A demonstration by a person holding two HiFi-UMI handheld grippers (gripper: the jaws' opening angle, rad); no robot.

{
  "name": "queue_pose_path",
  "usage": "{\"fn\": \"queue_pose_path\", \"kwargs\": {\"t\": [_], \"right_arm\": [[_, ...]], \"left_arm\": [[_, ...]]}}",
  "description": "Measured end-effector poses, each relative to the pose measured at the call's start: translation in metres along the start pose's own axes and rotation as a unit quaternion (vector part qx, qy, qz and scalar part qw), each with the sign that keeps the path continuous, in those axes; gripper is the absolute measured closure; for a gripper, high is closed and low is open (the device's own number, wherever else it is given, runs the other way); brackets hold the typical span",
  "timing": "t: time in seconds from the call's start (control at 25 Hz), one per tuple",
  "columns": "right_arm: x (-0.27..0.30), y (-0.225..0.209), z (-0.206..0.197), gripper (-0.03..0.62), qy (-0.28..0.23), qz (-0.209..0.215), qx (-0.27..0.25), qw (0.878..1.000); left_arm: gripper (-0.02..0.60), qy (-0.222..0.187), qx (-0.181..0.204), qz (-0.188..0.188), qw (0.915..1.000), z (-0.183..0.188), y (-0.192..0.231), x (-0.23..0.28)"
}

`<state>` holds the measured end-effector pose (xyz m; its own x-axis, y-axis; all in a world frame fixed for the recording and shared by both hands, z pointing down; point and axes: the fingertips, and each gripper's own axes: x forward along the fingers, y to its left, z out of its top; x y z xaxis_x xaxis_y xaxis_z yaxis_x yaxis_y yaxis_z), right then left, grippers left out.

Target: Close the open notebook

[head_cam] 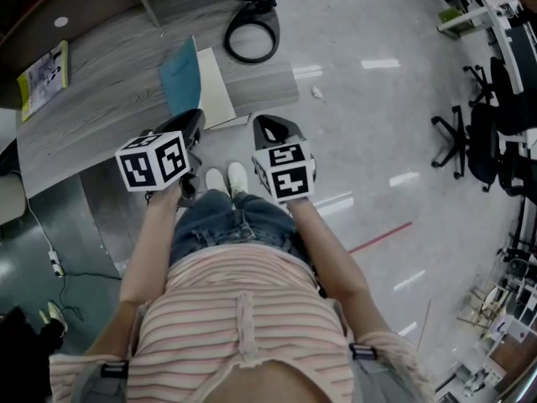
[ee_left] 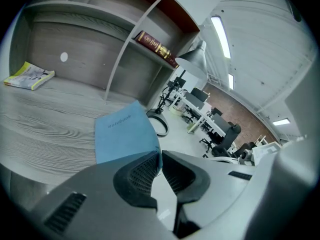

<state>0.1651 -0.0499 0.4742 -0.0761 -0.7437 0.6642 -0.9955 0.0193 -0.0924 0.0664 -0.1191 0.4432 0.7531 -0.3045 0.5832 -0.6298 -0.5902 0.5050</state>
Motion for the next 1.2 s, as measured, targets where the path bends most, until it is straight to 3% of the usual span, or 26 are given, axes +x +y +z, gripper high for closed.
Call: {"fn": "queue_pose_path", "kwargs": {"t": [1.2], "right_arm": [[0.020, -0.027, -0.015, 0.576, 0.031, -0.029, 0.040, 0.998]], "left_arm": [[0.545, 0.085, 0.015, -0.025, 0.9959, -0.023, 0.004, 0.064]]}}
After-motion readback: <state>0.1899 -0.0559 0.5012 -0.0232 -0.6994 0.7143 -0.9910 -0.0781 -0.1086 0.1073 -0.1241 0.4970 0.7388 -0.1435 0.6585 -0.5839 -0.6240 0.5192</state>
